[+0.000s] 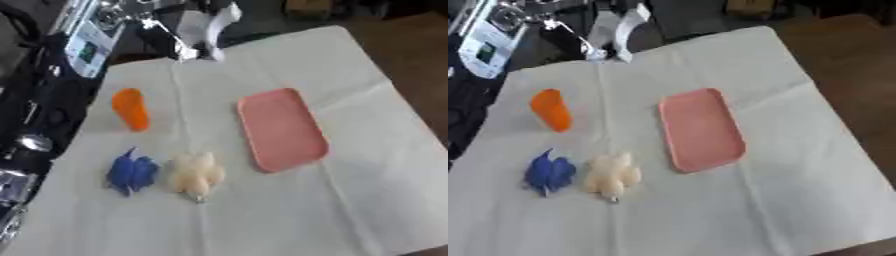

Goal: Pick up objects on the table and place them in the box.

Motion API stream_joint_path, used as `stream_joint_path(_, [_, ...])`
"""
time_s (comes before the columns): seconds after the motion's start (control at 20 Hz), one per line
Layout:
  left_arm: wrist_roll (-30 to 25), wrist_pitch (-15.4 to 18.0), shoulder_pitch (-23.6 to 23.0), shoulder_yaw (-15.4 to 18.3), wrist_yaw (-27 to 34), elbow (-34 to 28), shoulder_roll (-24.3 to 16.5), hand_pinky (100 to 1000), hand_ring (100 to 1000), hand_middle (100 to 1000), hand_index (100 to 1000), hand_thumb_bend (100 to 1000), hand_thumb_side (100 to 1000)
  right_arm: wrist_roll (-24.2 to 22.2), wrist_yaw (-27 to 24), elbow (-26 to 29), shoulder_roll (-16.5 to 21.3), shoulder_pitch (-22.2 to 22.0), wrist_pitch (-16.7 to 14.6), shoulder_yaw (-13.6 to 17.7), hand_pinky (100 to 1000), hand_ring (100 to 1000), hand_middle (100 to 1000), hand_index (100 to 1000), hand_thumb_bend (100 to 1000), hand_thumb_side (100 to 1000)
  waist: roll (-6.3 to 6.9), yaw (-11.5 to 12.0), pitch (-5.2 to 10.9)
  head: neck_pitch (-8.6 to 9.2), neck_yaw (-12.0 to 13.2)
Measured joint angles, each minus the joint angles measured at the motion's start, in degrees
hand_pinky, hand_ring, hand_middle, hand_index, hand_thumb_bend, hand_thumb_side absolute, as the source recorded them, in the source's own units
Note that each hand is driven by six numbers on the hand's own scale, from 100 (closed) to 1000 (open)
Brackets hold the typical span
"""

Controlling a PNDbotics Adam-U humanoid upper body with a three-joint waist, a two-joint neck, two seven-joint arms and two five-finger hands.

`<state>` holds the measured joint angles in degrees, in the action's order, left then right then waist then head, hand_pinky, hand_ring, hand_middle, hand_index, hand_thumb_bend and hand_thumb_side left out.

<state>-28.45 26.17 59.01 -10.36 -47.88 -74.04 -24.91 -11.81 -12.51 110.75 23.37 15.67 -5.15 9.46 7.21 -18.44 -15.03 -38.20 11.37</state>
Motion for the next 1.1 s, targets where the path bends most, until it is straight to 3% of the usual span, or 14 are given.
stream_joint_path(0.4, [12.6, 8.8, 0.0, -5.0, -8.1, 0.6, 5.1, 829, 741, 700, 390, 100, 248, -0.5, -0.2, 0.0, -0.1, 0.6, -0.1, -0.4, 547, 526, 806, 713, 100, 765, 0.15, -1.2, -0.58, 0.60, 0.4])
stream_joint_path(0.7, [17.8, 15.0, -0.6, -7.3, -11.2, 1.7, 6.5, 837, 748, 710, 403, 100, 253, -0.7, -0.4, 0.0, -0.3, 1.0, 0.0, -0.5, 547, 526, 806, 713, 100, 766, 0.18, -1.3, -0.82, 0.94, 0.4])
stream_joint_path(1.1, [20.3, 17.7, -1.9, -8.1, -17.4, 4.9, 8.0, 839, 751, 716, 420, 100, 262, -1.0, -0.4, 0.0, -0.5, 1.0, -0.1, -0.7, 547, 525, 807, 714, 100, 768, 0.18, -1.5, -1.39, 0.98, 0.3])
